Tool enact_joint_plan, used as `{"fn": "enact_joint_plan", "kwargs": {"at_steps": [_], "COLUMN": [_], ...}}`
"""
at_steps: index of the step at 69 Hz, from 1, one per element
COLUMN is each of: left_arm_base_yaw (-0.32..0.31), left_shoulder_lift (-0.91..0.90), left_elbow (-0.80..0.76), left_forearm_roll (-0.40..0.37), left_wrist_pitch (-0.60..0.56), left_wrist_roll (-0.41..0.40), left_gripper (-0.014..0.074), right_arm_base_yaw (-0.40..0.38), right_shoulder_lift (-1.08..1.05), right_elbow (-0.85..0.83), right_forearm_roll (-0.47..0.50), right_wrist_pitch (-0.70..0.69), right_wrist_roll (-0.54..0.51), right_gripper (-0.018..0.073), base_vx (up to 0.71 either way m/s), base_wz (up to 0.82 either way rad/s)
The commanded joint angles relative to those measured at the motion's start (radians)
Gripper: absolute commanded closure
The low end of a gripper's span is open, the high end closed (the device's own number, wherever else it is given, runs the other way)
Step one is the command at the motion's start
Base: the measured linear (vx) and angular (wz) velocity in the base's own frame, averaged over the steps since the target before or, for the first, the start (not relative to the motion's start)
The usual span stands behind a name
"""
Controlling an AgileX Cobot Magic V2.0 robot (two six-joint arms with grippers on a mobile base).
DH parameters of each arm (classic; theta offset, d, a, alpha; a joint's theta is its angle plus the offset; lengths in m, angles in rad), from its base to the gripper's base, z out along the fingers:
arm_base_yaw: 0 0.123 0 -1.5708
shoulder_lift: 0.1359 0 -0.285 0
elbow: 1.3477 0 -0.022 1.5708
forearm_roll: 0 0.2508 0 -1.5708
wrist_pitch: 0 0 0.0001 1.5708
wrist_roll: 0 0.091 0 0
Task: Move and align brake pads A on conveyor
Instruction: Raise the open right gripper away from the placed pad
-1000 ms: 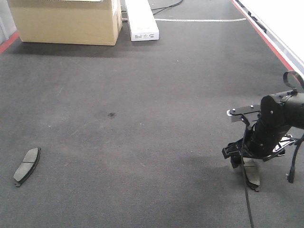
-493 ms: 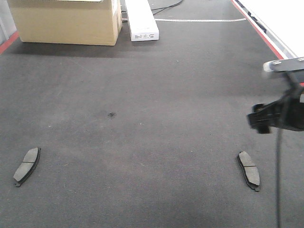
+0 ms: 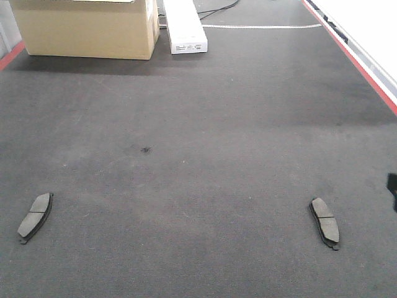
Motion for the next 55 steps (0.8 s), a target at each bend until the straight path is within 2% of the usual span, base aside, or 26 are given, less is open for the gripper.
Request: {"fn": "enact_joint_plan", "kwargs": {"at_steps": [1, 37, 55], "left_arm_base_yaw": [-0.001, -0.001, -0.001], "left_shoulder_lift": [0.011, 0.011, 0.011], "left_elbow": [-0.025, -0.025, -0.025], "left_forearm_roll": [0.005, 0.005, 0.005], "left_wrist_pitch": [-0.062, -0.062, -0.062], "left_wrist_roll": [-0.001, -0.001, -0.001], "left_gripper": [0.0055, 0.0055, 0.0055], "right_arm_base_yaw": [-0.008, -0.007, -0.007], "right_shoulder_lift": [-0.084, -0.475, -0.530], "right_elbow": [0.012, 0.192, 0.200], "right_forearm_roll": [0.002, 0.052, 0.052], "right_wrist_pitch": [-0.055, -0.015, 0.029], "right_wrist_roll": [-0.012, -0.012, -0.012], "right_gripper": [-0.0016, -0.0016, -0.0016], "base_vx": [0.00, 0.00, 0.00], "base_wz": [0.00, 0.00, 0.00]}}
